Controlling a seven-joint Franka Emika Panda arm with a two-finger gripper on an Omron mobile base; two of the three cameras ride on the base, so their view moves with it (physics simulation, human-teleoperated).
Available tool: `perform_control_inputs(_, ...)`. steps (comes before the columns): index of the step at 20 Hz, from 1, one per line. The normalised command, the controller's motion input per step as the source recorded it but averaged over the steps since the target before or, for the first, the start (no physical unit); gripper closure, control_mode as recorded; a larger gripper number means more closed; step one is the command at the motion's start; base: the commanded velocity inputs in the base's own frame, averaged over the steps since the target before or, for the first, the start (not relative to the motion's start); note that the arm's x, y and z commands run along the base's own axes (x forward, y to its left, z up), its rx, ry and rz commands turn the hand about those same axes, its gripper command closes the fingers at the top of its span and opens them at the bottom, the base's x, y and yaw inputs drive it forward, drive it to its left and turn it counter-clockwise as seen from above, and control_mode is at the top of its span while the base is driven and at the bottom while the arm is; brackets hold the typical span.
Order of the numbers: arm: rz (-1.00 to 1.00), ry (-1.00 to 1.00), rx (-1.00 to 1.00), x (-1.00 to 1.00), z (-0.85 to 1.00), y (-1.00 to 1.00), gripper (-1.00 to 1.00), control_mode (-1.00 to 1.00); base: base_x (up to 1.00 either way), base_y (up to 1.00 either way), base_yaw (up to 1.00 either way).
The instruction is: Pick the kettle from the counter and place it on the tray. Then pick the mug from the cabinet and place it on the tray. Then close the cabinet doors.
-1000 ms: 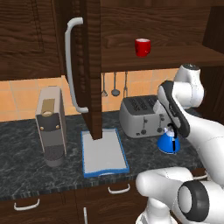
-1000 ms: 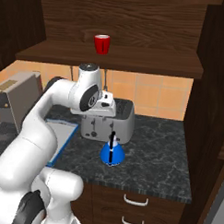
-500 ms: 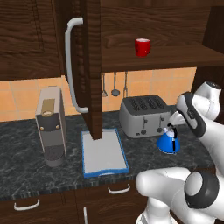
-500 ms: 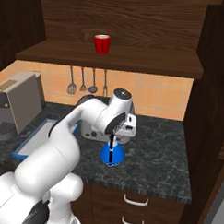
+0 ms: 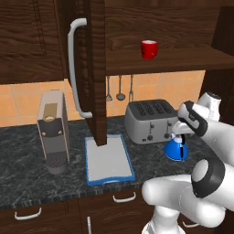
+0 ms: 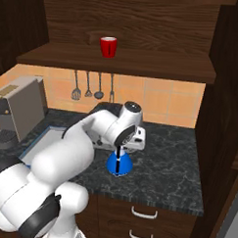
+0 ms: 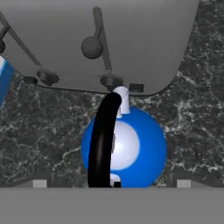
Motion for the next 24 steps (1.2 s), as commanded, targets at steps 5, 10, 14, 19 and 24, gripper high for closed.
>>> perform_control_inputs(5, 0.0, 0.02, 0.0, 0.05, -0.22, 0.01, 1.0, -1.0, 0.0, 0.0, 0.0)
perform_control_inputs(10, 0.0, 0.01, 0.0, 0.0, 0.0, 0.03, 1.0, -1.0, 0.0, 0.0, 0.0)
perform_control_inputs(14, 0.06, 0.0, 0.0, -0.01, 0.0, 0.4, 1.0, -1.0, 0.0, 0.0, 0.0)
perform_control_inputs(19, 0.12, -0.04, 0.0, -0.18, 0.37, 0.47, 1.0, -1.0, 0.0, 0.0, 0.0)
perform_control_inputs(24, 0.07, -0.17, 0.0, -0.45, 0.93, 0.66, 1.0, -1.0, 0.0, 0.0, 0.0)
